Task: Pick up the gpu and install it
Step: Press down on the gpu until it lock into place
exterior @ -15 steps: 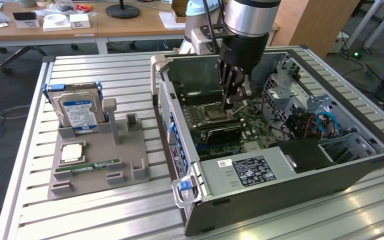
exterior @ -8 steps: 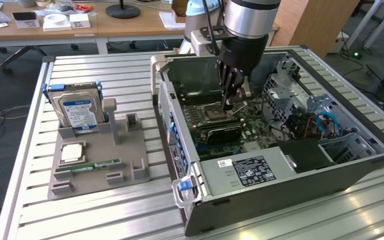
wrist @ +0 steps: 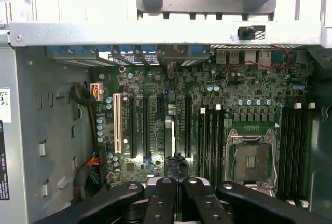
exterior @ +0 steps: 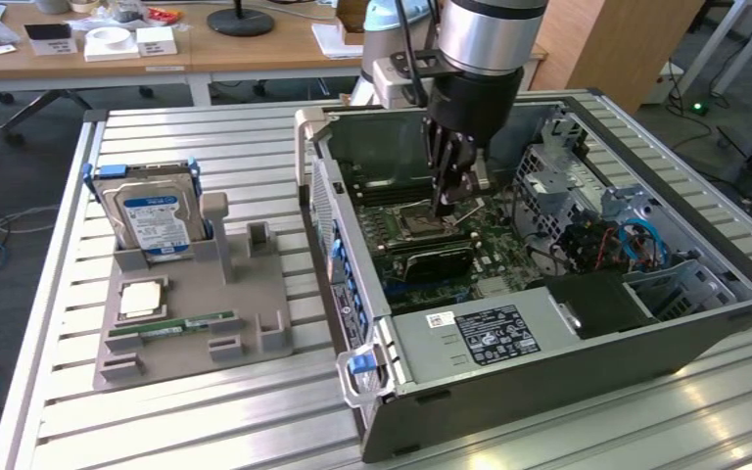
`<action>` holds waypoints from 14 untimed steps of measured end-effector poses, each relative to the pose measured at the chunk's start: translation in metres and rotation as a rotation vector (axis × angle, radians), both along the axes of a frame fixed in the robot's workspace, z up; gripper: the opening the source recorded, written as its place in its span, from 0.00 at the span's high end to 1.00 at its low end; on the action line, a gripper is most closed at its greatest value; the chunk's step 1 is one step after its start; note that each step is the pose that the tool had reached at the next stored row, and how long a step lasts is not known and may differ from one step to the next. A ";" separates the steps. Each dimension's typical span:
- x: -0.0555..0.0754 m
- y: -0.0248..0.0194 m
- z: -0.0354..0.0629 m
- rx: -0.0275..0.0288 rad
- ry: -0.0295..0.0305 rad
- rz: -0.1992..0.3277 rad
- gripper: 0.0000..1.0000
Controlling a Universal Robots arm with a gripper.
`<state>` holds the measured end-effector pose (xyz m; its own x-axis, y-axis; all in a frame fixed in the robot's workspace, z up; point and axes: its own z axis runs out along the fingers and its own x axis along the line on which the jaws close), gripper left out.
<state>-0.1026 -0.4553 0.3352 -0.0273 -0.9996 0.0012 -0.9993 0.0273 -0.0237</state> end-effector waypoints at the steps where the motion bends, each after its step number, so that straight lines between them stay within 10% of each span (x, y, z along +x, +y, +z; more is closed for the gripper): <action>1: 0.000 0.0002 -0.0004 -0.0002 0.0051 -0.001 0.89; 14: 0.001 0.0021 -0.0048 -0.0001 0.0098 -0.004 0.89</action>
<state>-0.1019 -0.4533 0.3304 -0.0312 -0.9995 0.0016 -0.9994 0.0312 -0.0139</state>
